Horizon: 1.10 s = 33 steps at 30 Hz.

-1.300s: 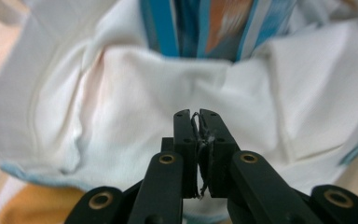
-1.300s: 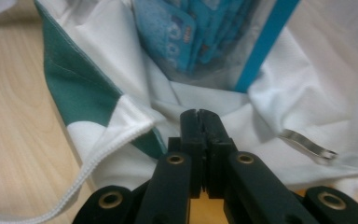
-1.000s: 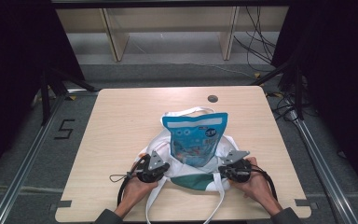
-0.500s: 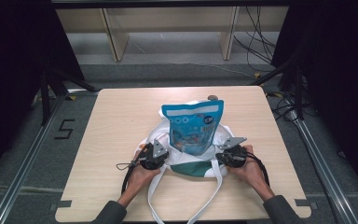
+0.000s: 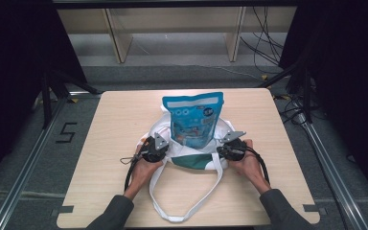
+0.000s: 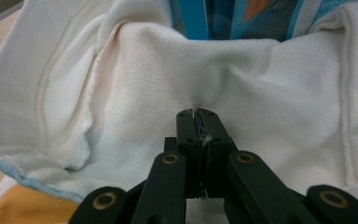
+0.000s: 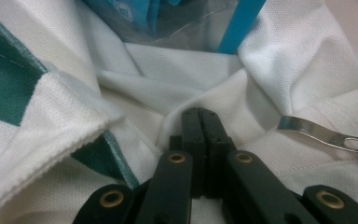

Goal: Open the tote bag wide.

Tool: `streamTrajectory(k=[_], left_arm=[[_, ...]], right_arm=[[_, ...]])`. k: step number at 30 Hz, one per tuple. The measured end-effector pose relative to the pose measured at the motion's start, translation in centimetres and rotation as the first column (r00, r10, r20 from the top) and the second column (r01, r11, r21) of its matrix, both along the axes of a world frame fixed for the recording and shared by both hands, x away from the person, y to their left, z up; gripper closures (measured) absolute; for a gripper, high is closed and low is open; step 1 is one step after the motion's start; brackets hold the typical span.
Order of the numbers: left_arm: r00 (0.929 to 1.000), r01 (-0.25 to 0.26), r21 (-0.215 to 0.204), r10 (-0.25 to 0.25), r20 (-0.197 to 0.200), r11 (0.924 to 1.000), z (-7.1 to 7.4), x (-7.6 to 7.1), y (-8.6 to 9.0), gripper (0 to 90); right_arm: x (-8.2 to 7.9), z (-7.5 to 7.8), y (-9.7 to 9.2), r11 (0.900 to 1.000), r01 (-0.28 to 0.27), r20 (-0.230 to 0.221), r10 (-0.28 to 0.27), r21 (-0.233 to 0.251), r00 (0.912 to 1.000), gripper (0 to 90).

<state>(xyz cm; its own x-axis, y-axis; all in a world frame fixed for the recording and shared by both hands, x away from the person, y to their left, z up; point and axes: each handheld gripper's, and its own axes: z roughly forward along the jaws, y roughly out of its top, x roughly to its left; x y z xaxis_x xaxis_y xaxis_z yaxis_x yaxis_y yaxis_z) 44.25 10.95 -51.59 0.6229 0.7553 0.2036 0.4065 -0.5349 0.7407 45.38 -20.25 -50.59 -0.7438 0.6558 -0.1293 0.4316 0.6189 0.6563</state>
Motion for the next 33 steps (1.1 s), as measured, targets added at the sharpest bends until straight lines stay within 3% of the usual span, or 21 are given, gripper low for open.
streamTrajectory(k=[1,3,5,7,8,9,11,12,13,14,16,20,21,24,26,27,30,32,33], left_arm=[[1.0,0.0,0.003,0.0,-0.004,1.0,0.1,-0.1,0.0,86.5],[0.9999,-0.013,-0.034,0.013,-0.006,0.9993,0.3,-0.1,0.3,83.0],[0.9999,-0.001,-0.022,0.0,-0.015,0.9998,0.6,-0.2,0.6,82.3],[0.9999,-0.004,-0.026,0.004,-0.01,0.9997,1.0,-0.5,0.9,79.4],[1.0,-0.005,-0.028,0.004,-0.007,0.9996,1.3,-0.7,1.0,76.3],[1.0,-0.004,-0.041,0.004,0.001,0.9992,1.5,-0.8,1.1,76.3],[0.9998,-0.014,-0.117,0.016,0.015,0.9931,2.1,-1.4,1.4,75.4],[1.0,0.003,-0.106,-0.002,0.01,0.9944,2.6,-1.7,1.7,74.8],[0.9997,0.006,-0.127,-0.003,0.024,0.9919,2.9,-2.0,1.7,74.2],[0.9997,0.018,-0.118,-0.016,0.016,0.9928,3.3,-2.3,2.0,72.9],[0.9999,0.014,-0.171,-0.014,0.001,0.9851,3.6,-2.8,1.9,70.2],[0.9982,0.047,-0.224,-0.054,-0.025,0.9734,3.9,-3.6,2.2,63.1],[0.9986,0.04,-0.225,-0.047,-0.026,0.9735,4.0,-3.9,2.3,59.7],[0.9989,0.037,-0.21,-0.042,-0.021,0.9769,4.2,-4.3,2.6,55.7],[0.999,0.024,-0.22,-0.031,-0.03,0.9753,4.3,-4.8,2.9,52.2],[0.9991,0.025,-0.215,-0.031,-0.029,0.9764,4.3,-4.9,3.1,50.5],[0.9993,0.016,-0.23,-0.023,-0.03,0.9731,4.2,-5.5,3.7,46.2],[0.9983,0.022,-0.276,-0.036,-0.045,0.961,4.1,-5.7,4.1,44.7],[0.9985,-0.007,-0.309,-0.01,-0.055,0.9509,3.9,-6.0,4.4,43.2]], right_arm=[[0.0,-0.2,0.1,0.9999,0.007,0.019,-0.007,0.009,0.9998,90.0],[-0.3,0.3,-0.2,0.9979,0.043,-0.008,-0.043,0.047,0.999,85.1],[-0.4,0.7,-0.4,0.9967,0.049,-0.03,-0.047,0.064,0.9985,84.0],[-0.6,1.5,-0.7,0.9932,0.053,-0.016,-0.052,0.104,0.9985,83.8],[-0.7,2.2,-1.2,0.9919,0.047,0.033,-0.051,0.118,0.9982,82.3],[-0.7,2.2,-1.2,0.9919,0.047,0.033,-0.051,0.118,0.9982,82.3],[-0.9,2.7,-1.7,0.9863,0.051,0.035,-0.057,0.157,0.9978,82.0],[-1.3,3.0,-1.8,0.9799,0.074,0.007,-0.076,0.185,0.9971,81.9],[-1.4,3.2,-2.0,0.9784,0.074,0.014,-0.078,0.193,0.9968,81.7],[-1.4,3.5,-2.3,0.9814,0.062,0.021,-0.067,0.182,0.9976,81.1],[-1.7,3.7,-2.7,0.979,0.053,0.046,-0.064,0.197,0.9969,79.5],[-2.3,4.1,-3.0,0.9732,0.073,0.046,-0.085,0.218,0.9953,74.8],[-2.4,4.2,-3.1,0.976,0.072,0.061,-0.087,0.205,0.9943,68.6],[-2.6,4.2,-3.2,0.9773,0.077,0.067,-0.092,0.197,0.9935,65.3],[-3.1,4.3,-3.0,0.9713,0.106,0.032,-0.115,0.213,0.9928,61.7],[-2.9,4.4,-3.1,0.9764,0.082,0.064,-0.097,0.2,0.9932,59.1],[-3.2,4.5,-3.1,0.9749,0.086,0.07,-0.102,0.205,0.9923,55.9],[-3.4,4.5,-3.1,0.973,0.091,0.074,-0.109,0.212,0.9913,53.6],[-3.7,4.6,-3.1,0.972,0.096,0.068,-0.113,0.215,0.9913,51.5]])
